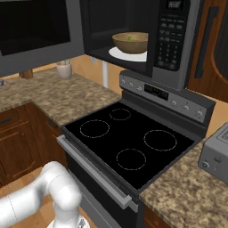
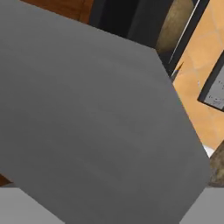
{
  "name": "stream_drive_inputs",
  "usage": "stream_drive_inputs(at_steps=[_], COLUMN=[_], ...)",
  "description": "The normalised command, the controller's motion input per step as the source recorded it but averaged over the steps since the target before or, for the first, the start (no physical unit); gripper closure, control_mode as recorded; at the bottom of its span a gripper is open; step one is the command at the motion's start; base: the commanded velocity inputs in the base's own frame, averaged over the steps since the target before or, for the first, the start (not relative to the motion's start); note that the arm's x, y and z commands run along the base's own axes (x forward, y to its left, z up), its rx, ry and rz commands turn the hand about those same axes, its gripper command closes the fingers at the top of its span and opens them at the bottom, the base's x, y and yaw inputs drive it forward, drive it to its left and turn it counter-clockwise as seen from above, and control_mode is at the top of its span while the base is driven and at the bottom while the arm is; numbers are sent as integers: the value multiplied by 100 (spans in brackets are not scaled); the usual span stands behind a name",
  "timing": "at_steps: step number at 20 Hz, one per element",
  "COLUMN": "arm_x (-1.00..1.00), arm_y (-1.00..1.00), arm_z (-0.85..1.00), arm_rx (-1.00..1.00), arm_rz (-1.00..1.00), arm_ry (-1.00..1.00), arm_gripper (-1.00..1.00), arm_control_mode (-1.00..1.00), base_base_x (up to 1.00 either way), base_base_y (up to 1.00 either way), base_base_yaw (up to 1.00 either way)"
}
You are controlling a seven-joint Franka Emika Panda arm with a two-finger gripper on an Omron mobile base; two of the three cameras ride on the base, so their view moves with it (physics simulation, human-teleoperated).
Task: Pick the broccoli from the sink and place it in the bowl. Then pick the bowl and place it in the microwave. Then close the microwave door and press the start button.
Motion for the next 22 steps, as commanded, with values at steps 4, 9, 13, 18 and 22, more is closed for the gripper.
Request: stream_drive_inputs(at_steps=[4,9,13,18,22], arm_x=[-55,-24,0,0,-6], arm_y=[-96,-100,-100,-100,-100], arm_z=[5,8,1,0,1], arm_rx=[24,26,21,20,21], arm_rz=[-7,-11,-13,-14,-15], arm_ry=[-30,-8,0,0,-2], arm_gripper=[-100,-100,-100,-100,-100], arm_control_mode=[-100,-100,-100,-100,-100], base_base_x=[0,0,0,0,0], base_base_y=[0,0,0,0,0], base_base_yaw=[0,0,0,0,0])
